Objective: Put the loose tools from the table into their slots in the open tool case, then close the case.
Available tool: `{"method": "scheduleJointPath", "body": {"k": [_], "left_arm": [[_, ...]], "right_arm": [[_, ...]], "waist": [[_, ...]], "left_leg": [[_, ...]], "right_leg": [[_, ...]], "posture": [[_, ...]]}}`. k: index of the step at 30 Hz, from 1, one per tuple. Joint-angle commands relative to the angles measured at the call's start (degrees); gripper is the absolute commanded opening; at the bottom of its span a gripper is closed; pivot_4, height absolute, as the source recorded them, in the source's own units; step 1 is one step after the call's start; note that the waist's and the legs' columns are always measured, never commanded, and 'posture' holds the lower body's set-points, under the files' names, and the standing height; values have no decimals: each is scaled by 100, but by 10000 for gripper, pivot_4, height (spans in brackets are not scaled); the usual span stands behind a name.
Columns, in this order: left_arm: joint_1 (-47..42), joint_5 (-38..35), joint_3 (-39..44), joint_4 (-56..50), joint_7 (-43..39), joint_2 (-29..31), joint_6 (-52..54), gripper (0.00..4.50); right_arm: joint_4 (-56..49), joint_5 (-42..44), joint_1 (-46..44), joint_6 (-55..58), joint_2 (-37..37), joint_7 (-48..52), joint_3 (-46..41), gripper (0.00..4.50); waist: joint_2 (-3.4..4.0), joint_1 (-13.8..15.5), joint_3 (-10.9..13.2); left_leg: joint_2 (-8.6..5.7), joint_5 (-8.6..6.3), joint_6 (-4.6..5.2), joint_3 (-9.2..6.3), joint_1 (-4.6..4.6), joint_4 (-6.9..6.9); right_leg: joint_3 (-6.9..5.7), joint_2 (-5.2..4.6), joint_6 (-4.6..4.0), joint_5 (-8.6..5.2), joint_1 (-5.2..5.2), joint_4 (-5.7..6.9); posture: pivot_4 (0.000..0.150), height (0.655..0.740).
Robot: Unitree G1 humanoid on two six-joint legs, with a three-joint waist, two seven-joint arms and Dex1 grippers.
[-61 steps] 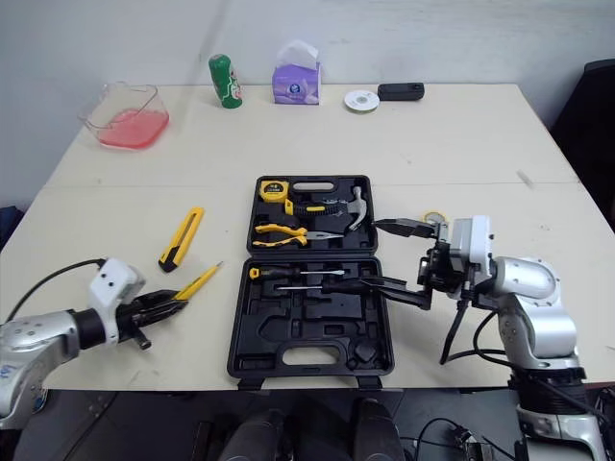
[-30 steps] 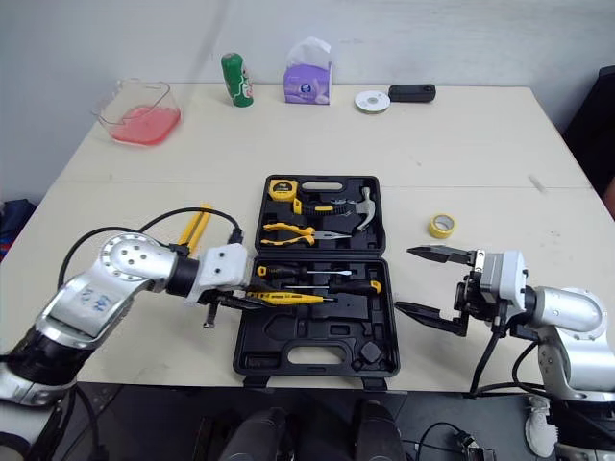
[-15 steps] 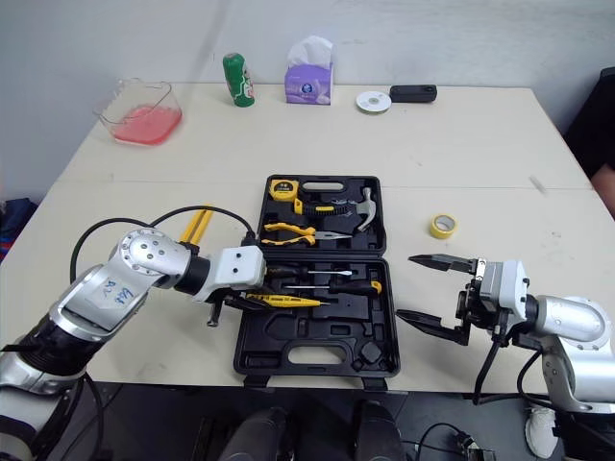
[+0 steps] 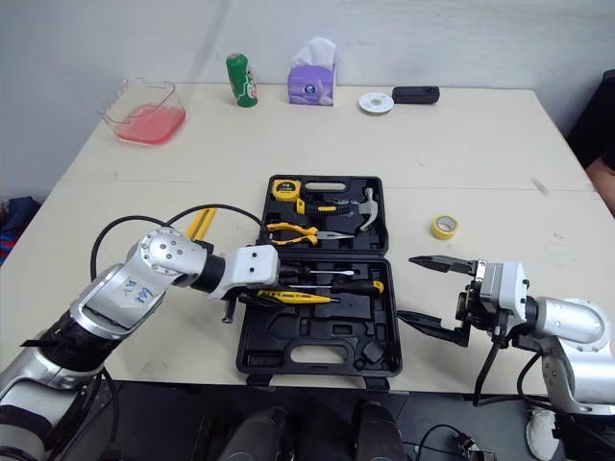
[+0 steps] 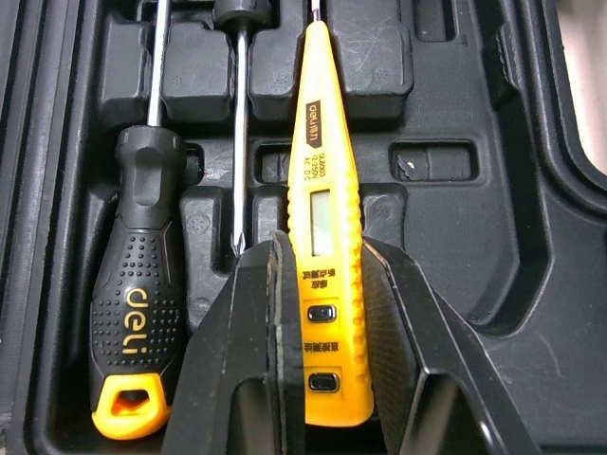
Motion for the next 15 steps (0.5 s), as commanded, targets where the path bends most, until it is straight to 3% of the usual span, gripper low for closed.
{"method": "scheduleJointPath", "body": {"k": [1, 5, 7, 11, 15], "left_arm": [[-57, 210, -110, 101, 10, -1, -152, 5312], [-6, 148, 6, 190, -23, 10, -146, 5312], [8, 133, 59, 265, -18, -22, -289, 15564], [-69, -9, 288, 440, -27, -193, -658, 30940], [-142, -390, 673, 539, -267, -282, -844, 30940]], "right_arm": [[-150, 89, 17, -66, 41, -49, -89, 45000], [-134, 76, 26, -98, 69, -69, -82, 45000], [-103, 64, 6, -110, 79, -73, -75, 45000], [-62, 49, -23, -131, 90, -77, -71, 45000], [-63, 30, -52, -121, 84, -104, -61, 45000]], "waist": [[0, 0, 0], [0, 0, 0], [0, -3, 0], [0, -8, 0], [0, -10, 0]], "left_leg": [[0, 0, 0, 0, 0, 0], [0, -1, 1, -1, 0, 5], [0, -1, 1, -1, 0, 8], [1, -1, 0, 0, 0, 10], [2, -2, 1, -2, -8, 15]], "right_leg": [[0, 0, 0, 0, 0, 1], [1, -1, 0, 0, 1, 4], [0, -1, 0, 0, 1, 7], [-1, 0, 0, 0, 0, 10], [-1, 0, 0, 0, -4, 11]], "posture": [[1500, 7400], [1500, 7400], [1500, 7400], [1500, 7400], [1500, 7400]]}}
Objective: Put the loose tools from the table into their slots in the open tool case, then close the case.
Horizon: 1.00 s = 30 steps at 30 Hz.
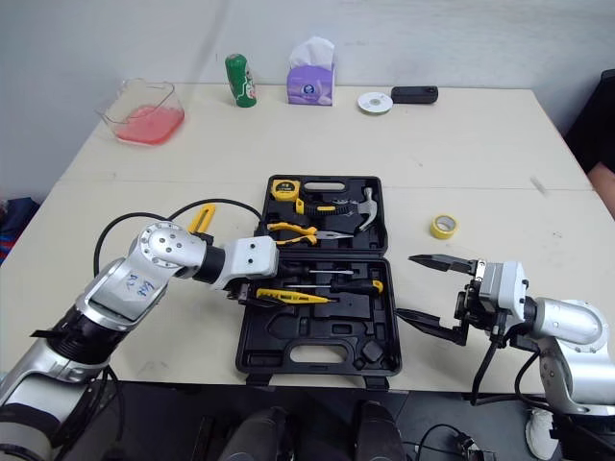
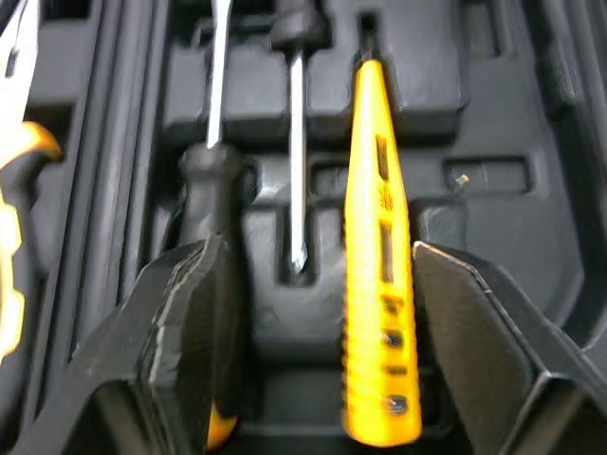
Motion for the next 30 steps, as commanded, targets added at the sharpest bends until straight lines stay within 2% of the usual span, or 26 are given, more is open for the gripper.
{"method": "scheduleJointPath", "body": {"k": [1, 9, 13, 17, 30], "left_arm": [[-110, -393, 491, 52, -173, -59, -228, 30940], [252, -1066, 1419, 512, -388, -279, -1733, 30940], [482, -1413, 1571, 646, -770, -346, -2209, 18226], [680, -1078, 1371, 805, -662, -352, -2463, 272], [1027, -529, 979, 1135, -369, -499, -2585, 272]], "right_arm": [[-82, 42, -36, -77, 19, -36, -61, 45000], [-162, 27, -51, 0, -14, -166, -51, 45000], [-140, 29, -91, 31, -36, -190, -46, 45000], [-163, 35, -91, 69, -46, -216, -50, 45000], [-317, 54, -108, 230, -85, -304, -66, 45000]], "waist": [[0, -1, 0], [0, -4, 0], [0, -5, 0], [0, -2, 0], [0, -5, 0]], "left_leg": [[0, 0, 0, 0, 0, 1], [1, -1, -1, -1, 0, 6], [2, -1, -1, 0, -1, 8], [1, -2, 0, 0, -1, 10], [2, -3, 1, 1, -1, 10]], "right_leg": [[0, 0, 0, 0, 0, 1], [-2, 0, 0, 0, 0, 4], [-8, 0, 0, 0, 0, 3], [-11, 0, 0, 0, 1, 4], [-15, 0, 1, 0, 0, 5]], "posture": [[1500, 7400], [1500, 7400], [1500, 7400], [1500, 7400], [1500, 7400]]}}
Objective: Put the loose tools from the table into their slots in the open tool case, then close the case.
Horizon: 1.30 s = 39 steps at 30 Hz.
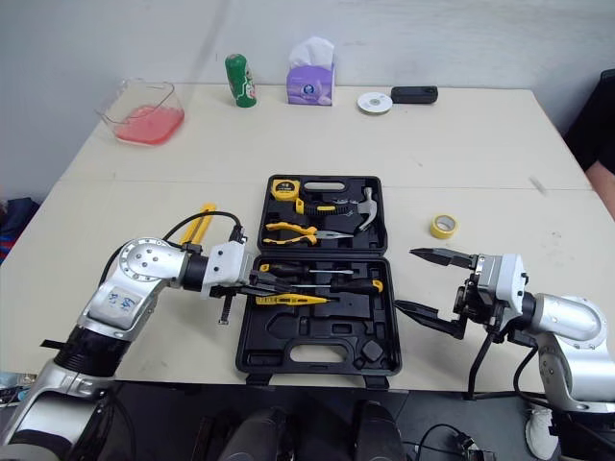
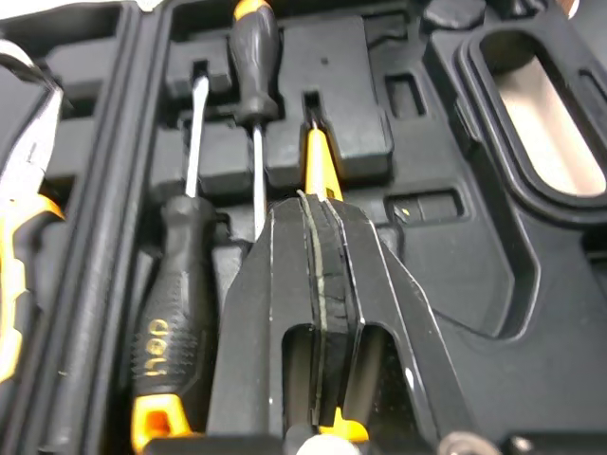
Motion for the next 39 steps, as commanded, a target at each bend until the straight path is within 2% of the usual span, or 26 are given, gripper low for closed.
{"method": "scheduleJointPath", "body": {"k": [1, 22, 26, 28, 29, 32, 33, 36, 37, 39], "left_arm": [[39, 107, -33, 56, 78, -14, -39, 272], [169, 720, -453, 704, 366, -122, 93, 272], [184, 649, -430, 669, 336, -67, 138, 272], [191, 513, -309, 634, 312, -74, 38, 272], [209, 160, -111, 519, 171, -191, -278, 272], [244, -971, 609, -39, 240, -521, 121, 272], [299, -1033, 774, -170, 202, -353, 216, 272], [478, -991, 1000, -332, 119, 9, 136, 272], [659, -1184, 1321, -375, 220, 119, 268, 272], [1104, -1353, 1975, -422, 438, 369, 345, 6544]], "right_arm": [[-246, 63, -37, 17, -68, -40, -75, 45000], [-560, 133, 110, 233, -78, -71, -118, 45000], [-657, 130, 65, 367, -94, -177, -120, 45000], [-648, 115, 22, 408, -110, -231, -138, 45000], [-636, 101, -9, 428, -127, -262, -159, 45000], [-504, 59, -102, 440, -228, -305, -256, 45000], [-329, 6, -127, 409, -344, -288, -362, 45000], [8, -128, -110, 271, -573, -191, -511, 45000], [303, -203, -100, 151, -659, -194, -673, 45000], [908, -313, -90, -125, -777, -236, -1045, 45000]], "waist": [[0, 1, 0], [0, 3, -3], [0, 3, -6], [1, 0, -6], [1, -1, -6], [-1, -6, -4], [-6, -7, -1], [-7, -16, 0], [-6, -17, -1], [-6, -29, -1]], "left_leg": [[0, 0, 0, 0, 0, 0], [-1, -2, 1, 1, 9, 2], [0, -2, 1, 0, 14, 2], [-1, -2, 1, 0, 14, 2], [-1, -2, 1, 0, 14, 2], [0, -2, 1, -1, 7, 2], [0, -2, 2, -4, 1, 2], [-4, -2, 2, -13, -14, 13], [-5, -2, 2, -13, -12, 12], [-5, -2, 2, -8, -9, 11]], "right_leg": [[0, 0, 0, 0, 0, 0], [3, -3, 0, 0, 8, 3], [7, -8, 0, 0, 13, 3], [11, -10, 0, 0, 13, 4], [11, -10, 0, 0, 13, 4], [15, -25, 0, 0, 5, 4], [12, -52, 0, 0, 1, 4], [0, -54, 0, 0, -5, 4], [-2, -53, 0, 0, -3, 4], [-5, -53, 0, 0, -2, 4]], "posture": [[1500, 7400], [1500, 7400], [1500, 7400], [1500, 7400], [1500, 7400], [1500, 7400], [1500, 7400], [1500, 7400], [1500, 7400], [1500, 7400]]}}
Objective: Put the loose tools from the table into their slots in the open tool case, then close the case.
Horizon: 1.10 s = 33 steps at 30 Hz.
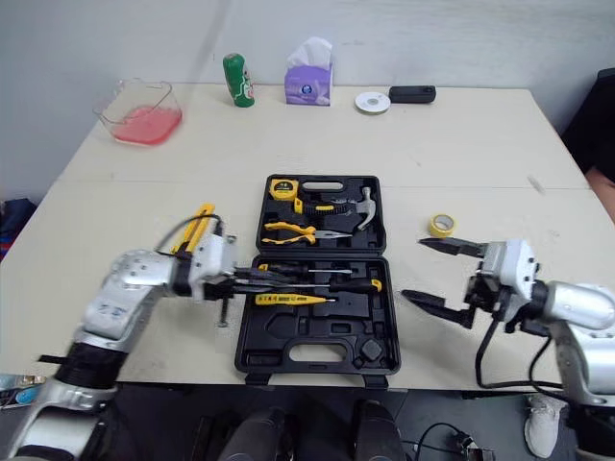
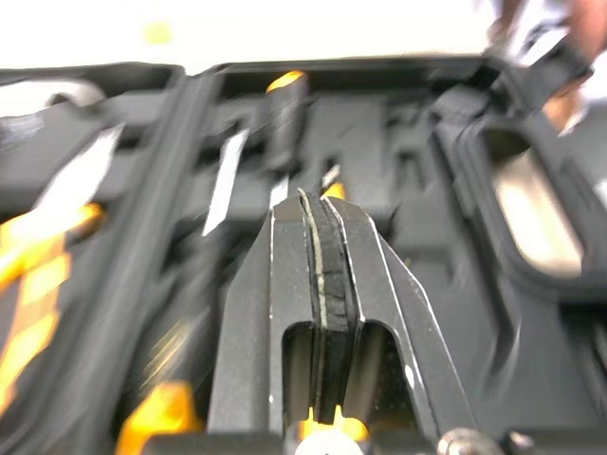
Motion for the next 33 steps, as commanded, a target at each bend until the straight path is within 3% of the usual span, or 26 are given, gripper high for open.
{"method": "scheduleJointPath", "body": {"k": [1, 9, 19, 24, 33], "left_arm": [[579, -328, 884, -191, 239, 311, 91, 8763], [2143, -255, 3043, 116, 1321, 474, -230, 44527], [3033, -63, 4545, 1153, 2672, 450, -327, 44527], [3336, 94, 4767, 1306, 3051, 486, -415, 44527], [3341, -188, 4600, 910, 2974, 475, -120, 44527]], "right_arm": [[749, -125, 44, -448, -187, -36, -658, 45000], [2288, -514, -8, -1561, -103, -425, -1198, 45000], [4771, -746, -378, -2779, -292, -715, -1424, 45000], [5395, -782, -425, -3154, -311, -618, -1371, 45000], [5997, -801, -931, -3429, -300, -373, -1243, 45000]], "waist": [[0, -2, 0], [0, -29, 1], [1, -105, 1], [2, -154, 1], [3, -269, 0]], "left_leg": [[-1, -1, 3, 0, 0, -1], [-1, -7, 5, 0, 4, -6], [-2, -10, 2, 8, 18, -33], [-2, -15, -4, 11, 29, -48], [-1, -15, -9, 11, 32, -63]], "right_leg": [[1, -3, 0, 0, 2, -1], [7, -14, 0, 0, 3, -8], [15, -21, -1, -1, 4, -36], [19, -24, -4, -2, 4, -39], [18, -27, -8, -4, 0, -39]], "posture": [[1500, 7400], [1500, 7400], [1500, 7400], [1500, 7400], [1500, 7400]]}}
